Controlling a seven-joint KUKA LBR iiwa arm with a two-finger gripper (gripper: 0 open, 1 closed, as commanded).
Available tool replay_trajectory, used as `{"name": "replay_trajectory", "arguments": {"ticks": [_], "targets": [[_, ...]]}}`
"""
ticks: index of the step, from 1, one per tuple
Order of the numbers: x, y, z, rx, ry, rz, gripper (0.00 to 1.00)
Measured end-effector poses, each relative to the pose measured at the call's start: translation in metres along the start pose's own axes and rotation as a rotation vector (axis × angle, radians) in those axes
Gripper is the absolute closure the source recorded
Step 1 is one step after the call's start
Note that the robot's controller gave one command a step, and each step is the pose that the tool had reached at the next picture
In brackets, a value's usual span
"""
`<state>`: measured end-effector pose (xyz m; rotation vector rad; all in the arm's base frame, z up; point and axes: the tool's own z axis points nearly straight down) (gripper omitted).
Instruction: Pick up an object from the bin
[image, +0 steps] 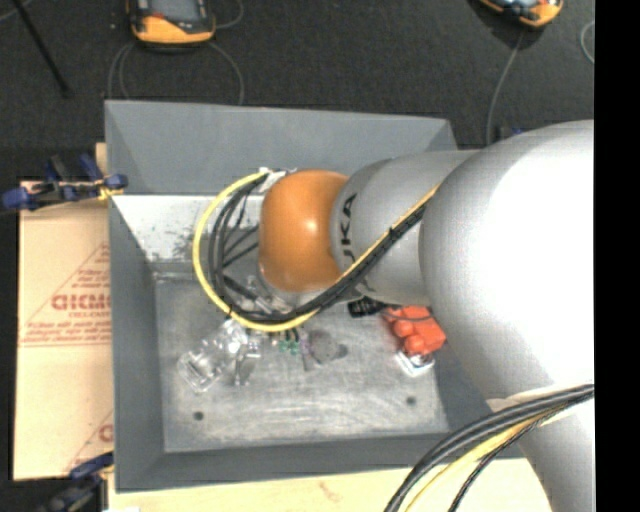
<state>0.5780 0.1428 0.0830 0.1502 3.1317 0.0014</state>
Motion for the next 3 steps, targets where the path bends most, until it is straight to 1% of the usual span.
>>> {"name": "replay_trajectory", "arguments": {"ticks": [1, 2, 3], "targets": [[-0.006, 0.026, 0.007, 0.003, -0.003, -0.081, 0.0], [-0.008, 0.027, 0.005, -0.002, -0.011, -0.078, 1.0], [-0.012, 0.013, -0.157, 0.001, 0.0, -0.576, 1.0]]}}
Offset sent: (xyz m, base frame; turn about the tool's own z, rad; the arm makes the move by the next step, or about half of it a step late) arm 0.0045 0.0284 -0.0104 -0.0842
